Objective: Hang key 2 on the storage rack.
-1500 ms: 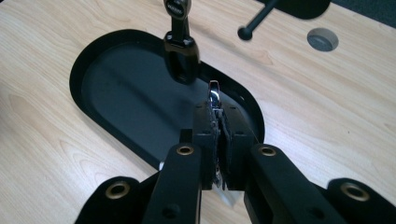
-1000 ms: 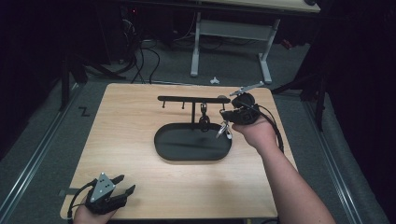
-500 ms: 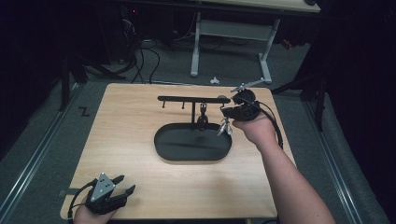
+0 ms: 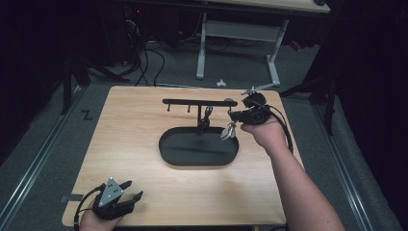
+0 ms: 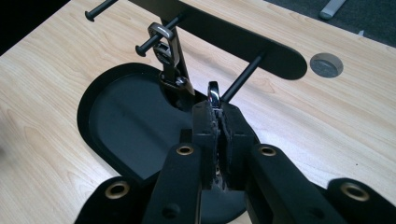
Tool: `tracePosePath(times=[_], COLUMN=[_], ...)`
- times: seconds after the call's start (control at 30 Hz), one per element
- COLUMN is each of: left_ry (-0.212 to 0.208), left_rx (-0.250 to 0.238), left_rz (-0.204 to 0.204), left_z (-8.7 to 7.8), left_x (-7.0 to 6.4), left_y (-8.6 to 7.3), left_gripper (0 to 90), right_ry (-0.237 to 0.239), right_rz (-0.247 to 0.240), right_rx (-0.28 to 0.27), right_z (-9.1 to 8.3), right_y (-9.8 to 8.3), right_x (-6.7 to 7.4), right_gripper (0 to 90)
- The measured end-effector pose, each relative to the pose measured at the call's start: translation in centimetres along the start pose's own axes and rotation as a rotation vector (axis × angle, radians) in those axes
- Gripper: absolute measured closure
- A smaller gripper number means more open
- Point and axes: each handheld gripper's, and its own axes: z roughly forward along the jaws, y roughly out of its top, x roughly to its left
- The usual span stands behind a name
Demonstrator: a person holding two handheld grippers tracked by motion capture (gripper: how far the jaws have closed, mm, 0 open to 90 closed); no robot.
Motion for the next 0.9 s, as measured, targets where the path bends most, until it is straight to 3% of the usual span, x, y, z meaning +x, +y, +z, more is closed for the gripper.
tracePosePath(times=[0.2,0.53,0.9], left_ry=[0.002,-0.003,0.006], left_rx=[-0.007,0.015,0.005], left_rz=[-0.029,-0.003,-0.009], left_z=[-0.1,0.0,-0.4], left_x=[0.3,-0.1,0.2], left_y=[-0.2,-0.4,-0.4], left_gripper=[43.2,43.2,43.2], right_ry=[0.010,0.052,0.013], right_rz=[0.013,0.027,0.019], right_rx=[0.023,0.009,-0.001], right_z=[0.0,0.9,1.5], right_y=[0.1,-0.4,-0.6], right_x=[-0.1,-1.3,-1.6], right_gripper=[86.2,85.9,82.1])
